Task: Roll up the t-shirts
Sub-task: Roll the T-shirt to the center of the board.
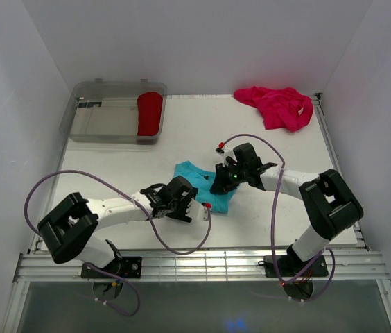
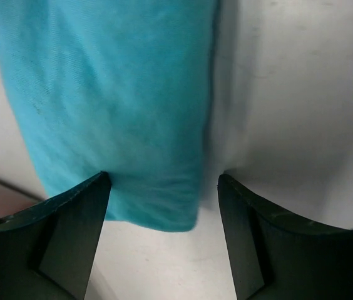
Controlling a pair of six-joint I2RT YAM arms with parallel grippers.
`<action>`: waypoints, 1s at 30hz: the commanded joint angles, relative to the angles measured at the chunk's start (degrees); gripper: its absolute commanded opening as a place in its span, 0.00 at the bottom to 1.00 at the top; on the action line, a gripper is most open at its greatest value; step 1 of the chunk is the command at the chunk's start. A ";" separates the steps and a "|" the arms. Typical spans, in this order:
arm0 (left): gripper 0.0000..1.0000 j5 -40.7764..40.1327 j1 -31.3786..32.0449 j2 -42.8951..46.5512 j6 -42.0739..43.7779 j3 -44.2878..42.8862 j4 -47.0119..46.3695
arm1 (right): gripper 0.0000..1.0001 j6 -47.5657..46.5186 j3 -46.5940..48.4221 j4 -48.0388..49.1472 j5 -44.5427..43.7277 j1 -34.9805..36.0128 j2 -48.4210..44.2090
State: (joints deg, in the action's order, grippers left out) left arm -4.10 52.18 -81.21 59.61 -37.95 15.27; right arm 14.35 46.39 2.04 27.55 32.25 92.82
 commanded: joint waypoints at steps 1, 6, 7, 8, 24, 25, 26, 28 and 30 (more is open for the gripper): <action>0.80 -6.89 -0.94 -4.99 1.04 -0.70 -5.96 | 0.19 -2.04 0.10 1.39 -0.57 -0.26 -1.50; 0.68 -5.31 -1.73 -7.82 -0.99 -3.44 -5.77 | 0.20 -3.89 0.19 1.82 1.36 -0.26 -2.29; 0.64 -5.31 -1.82 -8.08 -0.90 -3.27 -5.77 | 0.20 -3.98 0.19 1.91 1.54 -0.26 -2.72; 0.53 -5.39 -1.82 -8.70 -0.90 -3.09 -5.86 | 0.20 -4.24 0.19 1.91 1.63 -0.43 -2.90; 0.00 19.37 -8.41 -15.12 -10.21 -28.48 29.89 | 0.33 -14.08 -8.50 -0.73 -7.23 -1.93 -23.63; 0.00 21.39 -9.11 -14.86 -10.48 -29.36 32.87 | 0.35 -16.17 -9.99 0.67 -7.68 -1.93 -27.39; 0.00 24.98 -10.16 -14.59 -10.40 -30.07 34.11 | 0.36 -16.80 -12.88 1.64 -8.21 -1.93 -29.16; 0.00 27.64 -10.61 -13.63 -9.44 -30.16 37.79 | 0.39 -18.56 -15.79 3.75 -8.83 -1.84 -34.94; 0.00 30.72 -10.61 -12.49 -7.24 -29.98 40.62 | 0.40 -21.81 -19.92 7.09 -8.05 -1.84 -38.57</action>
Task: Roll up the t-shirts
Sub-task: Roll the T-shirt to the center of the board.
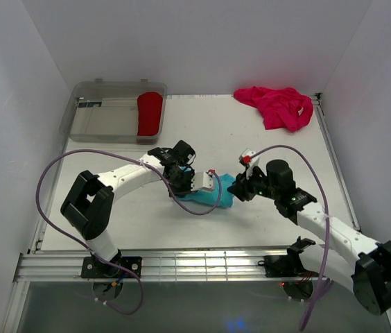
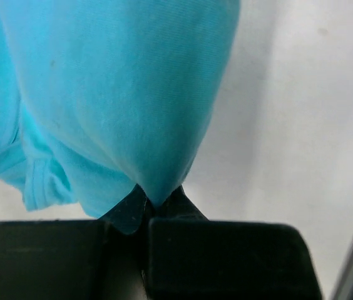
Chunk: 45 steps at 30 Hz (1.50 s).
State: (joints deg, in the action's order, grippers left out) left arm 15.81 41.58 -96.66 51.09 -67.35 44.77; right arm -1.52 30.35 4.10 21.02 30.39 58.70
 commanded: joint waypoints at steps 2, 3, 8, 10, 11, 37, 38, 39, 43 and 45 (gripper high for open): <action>0.00 12.83 -0.01 3.32 2.43 -1.46 16.12 | 0.44 -9.89 -6.25 7.75 -0.45 0.19 -9.46; 0.00 14.67 -0.10 3.24 3.22 -1.73 17.61 | 0.45 -11.39 -8.44 8.38 0.51 0.63 -11.13; 0.00 22.14 -1.32 1.75 5.59 -4.54 25.97 | 0.54 -18.16 -11.36 8.21 2.27 2.91 -17.30; 0.00 24.25 -1.59 -0.45 6.56 -6.29 28.42 | 0.58 -20.97 -11.02 7.68 4.46 4.76 -16.69; 0.00 24.53 -2.03 -1.24 6.91 -6.82 29.13 | 0.59 -22.37 -10.58 6.98 4.91 6.85 -16.16; 0.07 21.90 -6.95 -6.08 11.84 -6.65 26.77 | 0.63 -36.90 -2.84 4.95 -1.59 17.77 3.61; 0.09 21.54 -7.21 -6.08 11.75 -6.48 26.33 | 0.61 -36.11 -2.66 4.95 -1.24 17.60 4.31; 0.11 21.10 -7.39 -5.99 11.66 -6.30 25.98 | 0.55 -35.23 -2.31 4.87 -1.41 17.34 5.80; 0.29 19.08 -8.71 -5.03 9.12 -5.77 23.00 | 0.29 -27.95 -0.30 4.34 2.52 11.21 8.80; 0.35 18.46 -9.32 -4.59 7.28 -6.12 22.03 | 0.22 -25.56 0.23 4.34 8.15 8.99 9.85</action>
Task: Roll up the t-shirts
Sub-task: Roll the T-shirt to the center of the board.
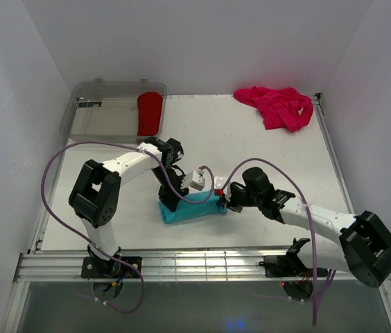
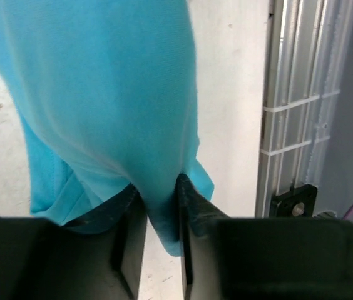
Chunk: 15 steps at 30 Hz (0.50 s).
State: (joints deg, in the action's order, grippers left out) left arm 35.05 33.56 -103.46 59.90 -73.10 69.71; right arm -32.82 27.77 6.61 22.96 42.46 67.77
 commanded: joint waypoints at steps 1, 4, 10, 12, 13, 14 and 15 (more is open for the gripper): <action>0.37 -0.86 -2.09 2.47 -2.15 -0.72 -3.18 | 0.21 7.58 3.16 1.83 7.52 -4.39 1.05; 0.45 -0.34 -4.98 3.61 -4.52 -1.34 -4.06 | 0.17 8.91 5.97 -0.01 9.21 -4.84 3.33; 0.55 3.54 -9.57 8.44 -13.30 -0.03 -8.27 | 0.13 13.48 13.27 -6.52 13.16 -6.68 10.18; 0.56 3.71 -9.48 11.24 -16.64 3.12 -12.03 | 0.12 15.75 14.41 -6.52 14.48 -7.39 11.86; 0.56 3.80 -9.57 12.05 -19.96 4.36 -13.45 | 0.12 16.29 14.77 -6.44 14.74 -8.17 12.30; 0.56 3.54 -9.57 12.84 -21.56 5.68 -14.94 | 0.12 16.90 15.12 -6.44 15.35 -8.44 13.17; 0.56 2.84 -9.65 13.54 -23.14 6.82 -18.00 | 0.12 17.43 15.47 -6.44 15.71 -8.70 13.61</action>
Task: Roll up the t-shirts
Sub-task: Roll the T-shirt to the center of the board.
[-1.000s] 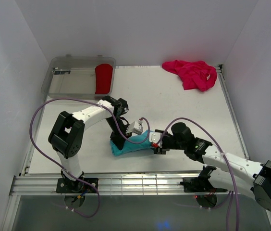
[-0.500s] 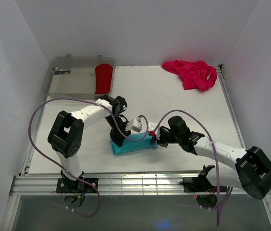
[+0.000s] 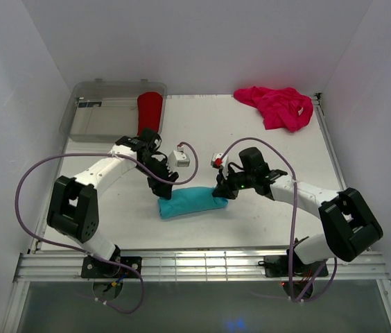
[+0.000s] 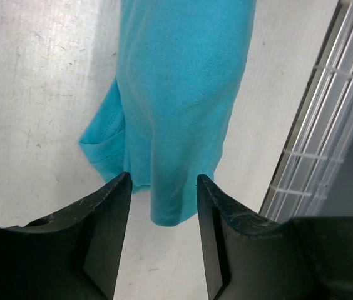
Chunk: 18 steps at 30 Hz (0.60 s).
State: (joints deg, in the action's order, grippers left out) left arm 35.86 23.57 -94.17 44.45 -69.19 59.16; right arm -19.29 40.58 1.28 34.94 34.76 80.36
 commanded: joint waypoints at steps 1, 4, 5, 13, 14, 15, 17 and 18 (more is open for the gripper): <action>0.57 0.02 -0.19 5.39 -10.49 4.66 -8.69 | 0.12 4.69 3.36 -1.19 3.99 -1.54 1.46; 0.58 -2.97 -2.90 6.72 -12.36 6.51 -11.86 | 0.13 6.01 4.16 -1.19 5.22 -2.42 2.87; 0.58 -3.77 -3.53 6.72 -13.50 6.70 -12.39 | 0.13 6.45 4.25 -1.28 6.01 -2.77 3.40; 0.59 -4.75 -5.20 1.36 -22.03 8.37 -15.74 | 0.37 12.16 7.49 -1.10 7.16 -4.09 9.37; 0.58 -3.52 -5.20 1.01 -22.47 8.45 -15.65 | 0.38 13.30 8.19 -1.19 6.81 -4.26 10.60; 0.58 -0.99 -5.20 0.83 -22.91 8.63 -15.65 | 0.38 13.75 8.38 -1.19 6.98 -4.44 11.04; 0.57 1.14 -5.29 1.09 -23.17 8.89 -15.65 | 0.40 14.98 8.64 -1.19 6.99 -5.23 12.01; 0.57 2.28 -5.20 1.44 -23.18 9.16 -15.39 | 0.41 16.11 8.73 -1.19 6.99 -5.49 12.28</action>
State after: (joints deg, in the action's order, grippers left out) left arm 32.71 18.20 -94.30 23.55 -60.71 44.69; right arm -6.76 47.22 -0.05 40.75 30.15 91.70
